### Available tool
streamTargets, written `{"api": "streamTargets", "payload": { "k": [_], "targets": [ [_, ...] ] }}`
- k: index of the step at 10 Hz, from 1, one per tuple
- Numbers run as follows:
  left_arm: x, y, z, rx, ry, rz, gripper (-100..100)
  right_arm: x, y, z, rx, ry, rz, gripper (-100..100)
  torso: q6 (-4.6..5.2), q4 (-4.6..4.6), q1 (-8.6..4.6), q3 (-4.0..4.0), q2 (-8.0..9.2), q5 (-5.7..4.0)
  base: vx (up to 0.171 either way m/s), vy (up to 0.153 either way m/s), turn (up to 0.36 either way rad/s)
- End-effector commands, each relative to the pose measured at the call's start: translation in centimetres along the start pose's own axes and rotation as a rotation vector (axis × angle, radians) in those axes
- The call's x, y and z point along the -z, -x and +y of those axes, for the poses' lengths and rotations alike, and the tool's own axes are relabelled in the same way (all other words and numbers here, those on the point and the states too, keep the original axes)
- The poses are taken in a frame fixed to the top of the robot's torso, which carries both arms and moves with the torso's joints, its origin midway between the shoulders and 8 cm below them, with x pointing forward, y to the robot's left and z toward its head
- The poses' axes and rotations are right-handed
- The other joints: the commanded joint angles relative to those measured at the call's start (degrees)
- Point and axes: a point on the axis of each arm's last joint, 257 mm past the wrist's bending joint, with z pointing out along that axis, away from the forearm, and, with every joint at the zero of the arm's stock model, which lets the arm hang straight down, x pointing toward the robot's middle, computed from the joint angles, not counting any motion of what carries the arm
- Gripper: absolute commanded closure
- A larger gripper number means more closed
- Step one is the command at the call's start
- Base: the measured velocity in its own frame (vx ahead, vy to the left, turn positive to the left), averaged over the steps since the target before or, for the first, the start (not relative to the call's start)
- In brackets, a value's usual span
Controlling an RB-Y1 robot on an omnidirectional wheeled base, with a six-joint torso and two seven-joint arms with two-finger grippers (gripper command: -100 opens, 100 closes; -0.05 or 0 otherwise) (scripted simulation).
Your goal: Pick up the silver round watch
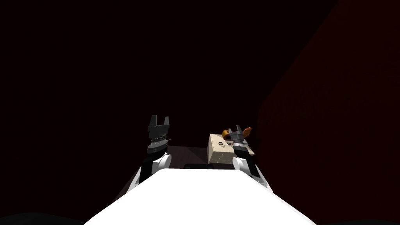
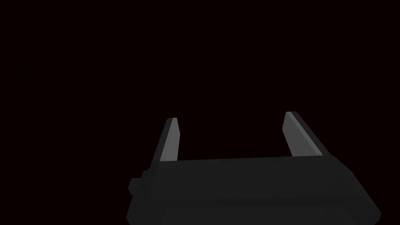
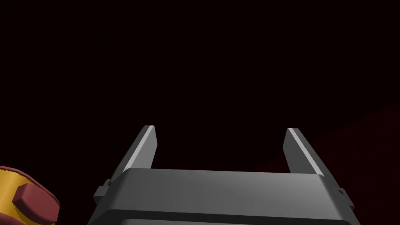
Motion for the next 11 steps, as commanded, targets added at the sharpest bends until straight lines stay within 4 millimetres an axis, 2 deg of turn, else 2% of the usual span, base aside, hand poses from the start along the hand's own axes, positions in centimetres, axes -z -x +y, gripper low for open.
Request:
{"api": "streamTargets", "payload": {
  "k": [1, 2, 6, 7, 8, 9, 10, 11],
  "targets": [
    [0.0, 0.0, 0.0, 0.0, 0.0, 0.0, 0, 0.3, 1.6, -1.6, -0.077, -0.028, -0.033, -100, 0.0, 0.0, 0.0, 0.0, 0.0, 0.0, 0.007, 0.092, 0.04],
    [0.0, 0.0, 0.0, 0.0, 0.0, 0.0, 0, 0.4, 1.8, -1.8, -0.086, -0.032, -0.039, -100, 0.0, 0.0, 0.04, 0.0, -0.01, 0.0, 0.018, 0.08, 0.015],
    [0.0, 0.0, 0.0, 0.0, 0.0, 0.0, 0, 1.6, 6.0, -5.5, -0.261, -0.086, -0.14, -100, 0.02, -0.03, -0.08, -0.07, -0.12, 0.0, 0.031, 0.069, 0.002],
    [0.0, 0.0, 0.0, 0.0, 0.0, 0.0, 0, 1.7, 6.1, -5.6, -0.269, -0.086, -0.145, -100, 0.01, -0.02, -0.15, -0.04, -0.07, -0.03, 0.011, 0.039, -0.007],
    [0.0, 0.0, 0.0, 0.0, 0.0, 0.0, 0, 2.2, 7.5, -6.9, -0.329, -0.1, -0.185, -100, 0.01, -0.01, -0.16, -0.02, -0.03, -0.03, 0.013, 0.038, 0.014],
    [0.0, 0.0, 0.0, 0.0, 0.0, 0.0, 0, 2.3, 7.6, -6.8, -0.335, -0.099, -0.187, -100, 0.01, 0.0, -0.16, -0.01, -0.02, -0.03, 0.021, 0.045, -0.002],
    [0.0, 0.0, 0.0, 0.0, 0.0, 0.0, 0, 2.9, 9.0, -8.0, -0.395, -0.108, -0.229, -100, 0.01, -0.01, -0.15, -0.02, -0.05, -0.03, 0.031, 0.05, -0.034],
    [0.0, 0.0, 0.0, 0.0, 0.0, 0.0, 0, 2.9, 9.1, -8.1, -0.401, -0.108, -0.233, -100, 0.01, -0.01, -0.13, -0.04, -0.08, -0.02, 0.032, 0.047, 0.026]
  ]
}}
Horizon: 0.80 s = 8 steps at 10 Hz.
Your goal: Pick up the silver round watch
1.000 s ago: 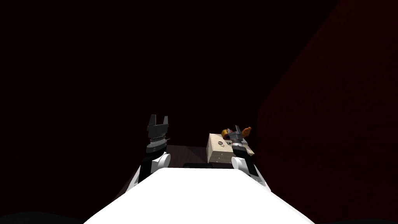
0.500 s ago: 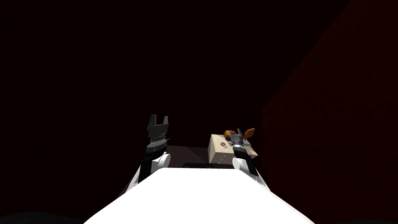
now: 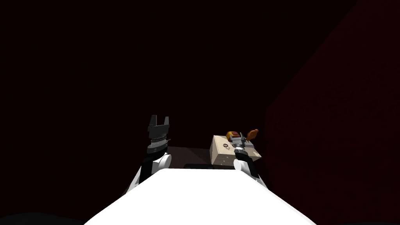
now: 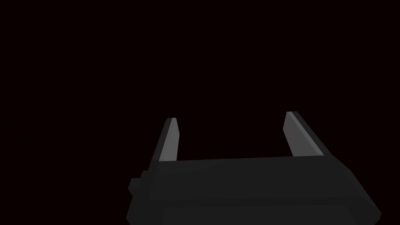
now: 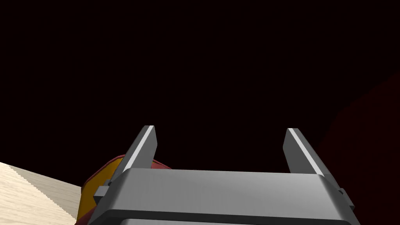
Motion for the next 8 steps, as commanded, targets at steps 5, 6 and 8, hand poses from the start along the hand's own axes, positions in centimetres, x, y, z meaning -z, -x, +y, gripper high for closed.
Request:
{"api": "streamTargets", "payload": {
  "k": [5, 6, 8],
  "targets": [
    [0.0, 0.0, 0.0, 0.0, 0.0, 0.0, 0, 1.1, 6.4, -1.7, -0.215, -0.004, -0.148, -100, 0.01, -0.06, 0.06, -0.16, -0.26, 0.02, 0.088, 0.06, 0.046],
    [0.0, 0.0, 0.0, 0.0, 0.0, 0.0, 0, 1.2, 6.6, -1.7, -0.223, -0.003, -0.153, -100, 0.01, -0.04, 0.01, -0.1, -0.17, 0.01, 0.049, 0.026, 0.005],
    [0.0, 0.0, 0.0, 0.0, 0.0, 0.0, 0, 1.8, 8.6, -2.3, -0.293, 0.004, -0.205, -100, 0.01, -0.02, -0.09, -0.07, -0.12, -0.02, 0.056, 0.021, 0.01]
  ]
}}
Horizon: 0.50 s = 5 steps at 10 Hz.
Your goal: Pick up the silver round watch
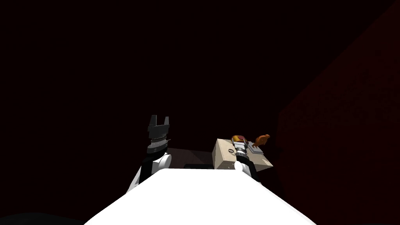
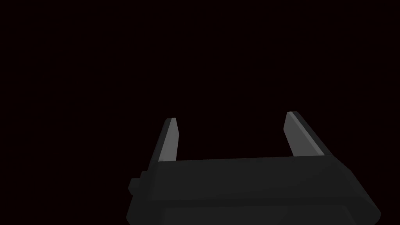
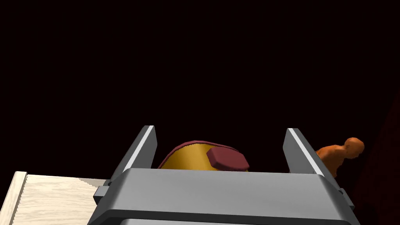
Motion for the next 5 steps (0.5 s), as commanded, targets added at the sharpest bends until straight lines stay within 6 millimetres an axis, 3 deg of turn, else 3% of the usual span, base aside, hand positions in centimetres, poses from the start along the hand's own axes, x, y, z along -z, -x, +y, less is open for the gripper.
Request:
{"api": "streamTargets", "payload": {
  "k": [1, 2, 3, 4, 5],
  "targets": [
    [0.0, 0.0, 0.0, 0.0, 0.0, 0.0, 0, 0.2, 2.4, 0.2, -0.076, 0.012, -0.052, -100, 0.0, 0.0, 0.0, 0.0, 0.0, 0.0, 0.054, 0.034, 0.005],
    [0.0, 0.0, 0.0, 0.0, 0.0, 0.0, 0, 0.3, 2.9, 0.1, -0.082, 0.011, -0.065, -100, 0.0, 0.0, 0.04, 0.0, -0.01, 0.01, 0.048, 0.032, 0.002],
    [0.0, 0.0, 0.0, 0.0, 0.0, 0.0, 0, 0.8, 5.0, 0.1, -0.145, 0.024, -0.113, -100, 0.0, 0.0, 0.02, 0.01, 0.01, 0.01, 0.058, 0.037, 0.003],
    [0.0, 0.0, 0.0, 0.0, 0.0, 0.0, 0, 0.8, 5.1, 0.1, -0.151, 0.026, -0.116, -100, 0.0, 0.0, 0.05, 0.0, -0.01, 0.01, 0.054, 0.031, -0.001],
    [0.0, 0.0, 0.0, 0.0, 0.0, 0.0, 0, 1.3, 7.2, 0.0, -0.214, 0.043, -0.164, -100, 0.0, 0.0, 0.03, 0.0, 0.0, 0.01, 0.063, 0.03, 0.002]
  ]
}}
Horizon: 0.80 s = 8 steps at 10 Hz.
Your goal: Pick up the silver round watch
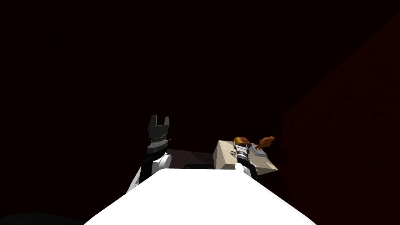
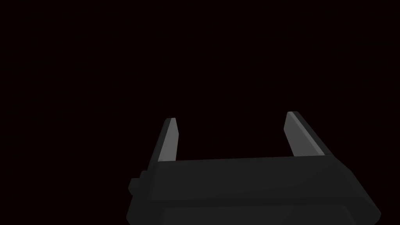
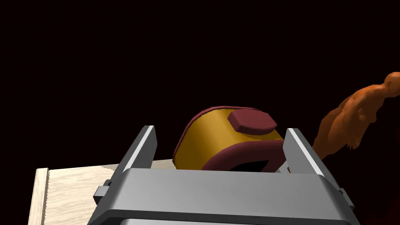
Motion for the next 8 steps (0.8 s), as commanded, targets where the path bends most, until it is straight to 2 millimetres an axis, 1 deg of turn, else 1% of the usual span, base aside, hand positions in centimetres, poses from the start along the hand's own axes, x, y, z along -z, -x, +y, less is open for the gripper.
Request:
{"api": "streamTargets", "payload": {
  "k": [1, 2, 3, 4, 5, 6, 7, 8],
  "targets": [
    [0.0, 0.0, 0.0, 0.0, 0.0, 0.0, 0, 0.9, 2.8, 0.3, -0.089, 0.026, -0.067, -100, 0.0, 0.0, 0.0, 0.0, 0.0, 0.0, 0.089, 0.04, -0.003],
    [0.0, 0.0, 0.0, 0.0, 0.0, 0.0, 0, 0.9, 3.0, 0.4, -0.108, 0.032, -0.075, -100, 0.0, -0.01, 0.04, -0.04, -0.07, 0.01, 0.069, 0.031, -0.004],
    [0.0, 0.0, 0.0, 0.0, 0.0, 0.0, 0, 1.3, 4.6, 0.6, -0.17, 0.054, -0.111, -100, 0.0, -0.01, 0.02, -0.02, -0.03, 0.01, 0.078, 0.025, -0.008],
    [0.0, 0.0, 0.0, 0.0, 0.0, 0.0, 0, 1.4, 5.1, 0.6, -0.172, 0.055, -0.122, -100, 0.0, -0.01, -0.01, -0.03, -0.06, 0.0, 0.063, 0.018, -0.002],
    [0.0, 0.0, 0.0, 0.0, 0.0, 0.0, 0, 2.0, 7.1, 0.8, -0.233, 0.08, -0.167, -100, 0.0, 0.0, -0.03, -0.01, -0.01, 0.0, 0.063, 0.024, -0.009],
    [0.0, 0.0, 0.0, 0.0, 0.0, 0.0, 0, 2.6, 8.5, 0.8, -0.286, 0.102, -0.199, -100, 0.0, 0.0, -0.01, 0.0, -0.01, 0.0, 0.106, 0.031, -0.02],
    [0.0, 0.0, 0.0, 0.0, 0.0, 0.0, 0, 2.8, 9.0, 0.9, -0.295, 0.108, -0.212, -100, 0.0, -0.02, 0.0, -0.07, -0.12, 0.01, 0.086, 0.011, -0.011],
    [0.0, 0.0, 0.0, 0.0, 0.0, 0.0, 0, 3.6, 10.8, 0.9, -0.353, 0.136, -0.254, -100, 0.0, -0.02, -0.06, -0.06, -0.09, 0.0, 0.068, 0.005, -0.016]
  ]
}}
